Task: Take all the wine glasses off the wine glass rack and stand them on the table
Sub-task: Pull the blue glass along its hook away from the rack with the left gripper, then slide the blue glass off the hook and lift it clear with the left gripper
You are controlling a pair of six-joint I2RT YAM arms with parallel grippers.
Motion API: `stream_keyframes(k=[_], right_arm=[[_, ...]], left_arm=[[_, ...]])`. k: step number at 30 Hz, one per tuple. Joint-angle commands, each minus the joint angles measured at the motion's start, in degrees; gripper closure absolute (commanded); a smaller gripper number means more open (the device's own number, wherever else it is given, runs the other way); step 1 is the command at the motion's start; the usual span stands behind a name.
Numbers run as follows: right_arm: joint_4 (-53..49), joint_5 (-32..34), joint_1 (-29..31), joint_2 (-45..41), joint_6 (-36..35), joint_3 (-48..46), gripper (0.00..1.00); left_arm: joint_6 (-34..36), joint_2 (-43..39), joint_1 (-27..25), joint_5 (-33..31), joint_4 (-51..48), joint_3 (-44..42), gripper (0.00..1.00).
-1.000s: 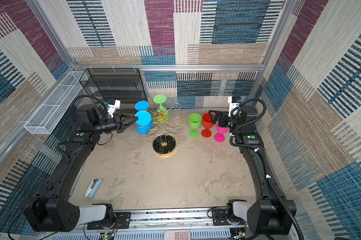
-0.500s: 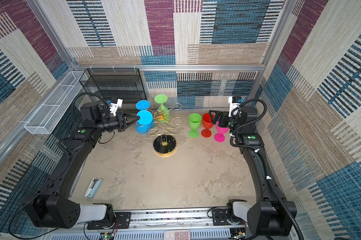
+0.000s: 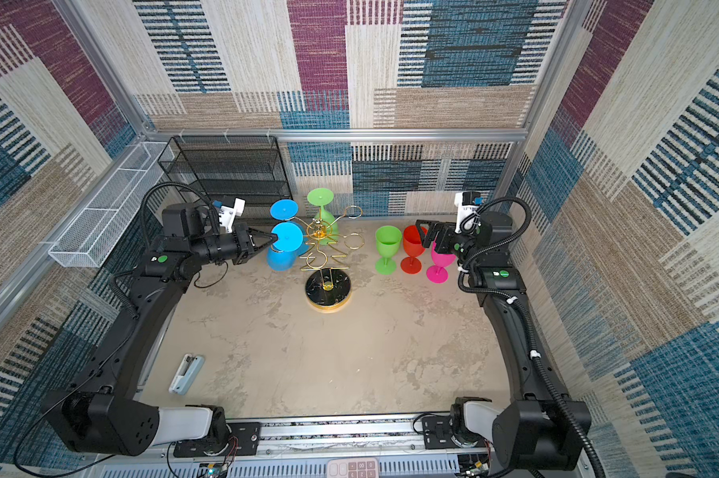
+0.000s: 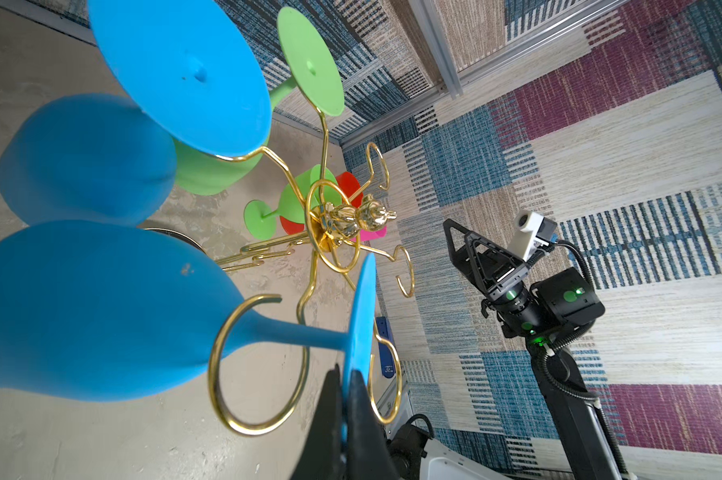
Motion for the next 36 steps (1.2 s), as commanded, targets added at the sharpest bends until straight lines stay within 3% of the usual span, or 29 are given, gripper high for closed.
stream_keyframes(k=[1,36], right_arm=[[1.7,-0.3,0.1,0.1,0.1,-0.2,0.01],[1.7,-0.4,0.0,0.0,0.1,0.0,0.01]], left_arm=[[2.7,0.3,-0.5,-2.1,-1.4,1.5,1.0],[1.9,4.5,-2.9,-6.4,0.3,5.5,1.0]])
